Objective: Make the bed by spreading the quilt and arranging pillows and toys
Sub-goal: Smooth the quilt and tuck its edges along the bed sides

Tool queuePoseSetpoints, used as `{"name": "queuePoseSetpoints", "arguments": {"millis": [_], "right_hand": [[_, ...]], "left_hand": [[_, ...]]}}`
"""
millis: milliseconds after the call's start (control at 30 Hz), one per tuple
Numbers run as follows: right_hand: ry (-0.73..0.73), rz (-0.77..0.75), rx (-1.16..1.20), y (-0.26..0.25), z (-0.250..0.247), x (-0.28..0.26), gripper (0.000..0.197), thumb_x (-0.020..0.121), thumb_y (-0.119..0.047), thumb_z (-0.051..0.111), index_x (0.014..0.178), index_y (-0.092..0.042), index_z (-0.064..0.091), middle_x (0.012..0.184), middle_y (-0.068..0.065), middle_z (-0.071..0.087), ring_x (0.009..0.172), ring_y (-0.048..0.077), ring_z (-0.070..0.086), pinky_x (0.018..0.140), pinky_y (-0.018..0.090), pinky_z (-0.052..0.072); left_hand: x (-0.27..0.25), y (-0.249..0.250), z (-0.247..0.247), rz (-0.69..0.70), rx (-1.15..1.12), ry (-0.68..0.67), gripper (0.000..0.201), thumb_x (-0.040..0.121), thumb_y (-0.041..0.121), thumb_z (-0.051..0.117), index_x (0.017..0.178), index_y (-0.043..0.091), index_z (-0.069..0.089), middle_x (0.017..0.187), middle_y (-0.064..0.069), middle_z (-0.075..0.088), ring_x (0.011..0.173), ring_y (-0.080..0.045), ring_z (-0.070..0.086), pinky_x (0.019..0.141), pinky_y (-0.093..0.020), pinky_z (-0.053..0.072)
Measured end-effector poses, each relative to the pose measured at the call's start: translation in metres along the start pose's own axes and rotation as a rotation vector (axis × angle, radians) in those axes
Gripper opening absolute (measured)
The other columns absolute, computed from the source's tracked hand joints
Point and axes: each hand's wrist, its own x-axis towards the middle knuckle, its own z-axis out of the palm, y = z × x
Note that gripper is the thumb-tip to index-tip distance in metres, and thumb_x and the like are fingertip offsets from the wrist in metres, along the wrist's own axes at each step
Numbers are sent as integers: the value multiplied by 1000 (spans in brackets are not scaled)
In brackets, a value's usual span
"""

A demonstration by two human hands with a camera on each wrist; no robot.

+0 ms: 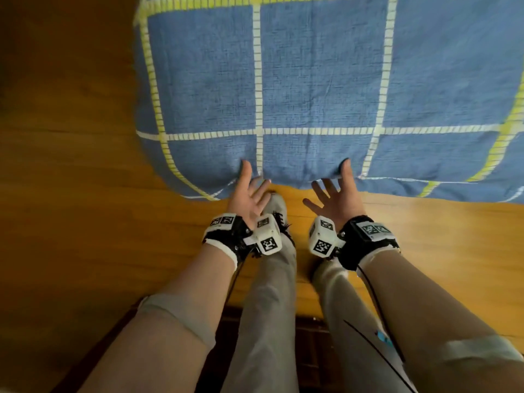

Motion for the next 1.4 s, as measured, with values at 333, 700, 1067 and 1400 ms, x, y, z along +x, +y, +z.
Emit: {"name": "queuePoseSetpoints", "arguments": {"millis": [333, 700, 1067, 1400], "right_hand": [[232, -297, -290, 35, 1, -39, 57, 83, -34, 77, 134, -28, 52, 133, 8, 54, 115, 20, 56, 106, 43, 44], [286, -490, -1088, 20, 121, -28, 83, 89, -52, 60, 156, -33, 16, 166, 4, -2, 152, 27, -5, 122, 52, 7], [580, -314, -914, 42, 176, -14, 101, 77, -45, 74, 156, -26, 16, 164, 7, 9, 150, 31, 14, 121, 50, 21], [510, -31, -197, 108, 225, -22, 117, 54, -68, 73, 149, -13, 31, 145, 12, 47, 121, 41, 53, 97, 58, 50]], "left_hand": [[-50, 12, -43, 442, 528, 304, 75, 68, 26, 87, 131, 22, 47, 128, -5, 54, 109, -16, 60, 82, -22, 52], [-32, 154, -68, 562, 1788, 144, 79, 90, 51, 57, 153, 38, 12, 164, 1, -3, 150, -26, 2, 120, -49, 15], [6, 236, -75, 517, 1611, -84, 37, 89, 37, 59, 126, 30, 57, 130, -3, 57, 108, -24, 61, 94, -34, 50], [21, 320, -80, 423, 1372, 132, 54, 92, 34, 57, 138, 8, 45, 141, -15, 51, 125, -36, 51, 102, -45, 44]]}}
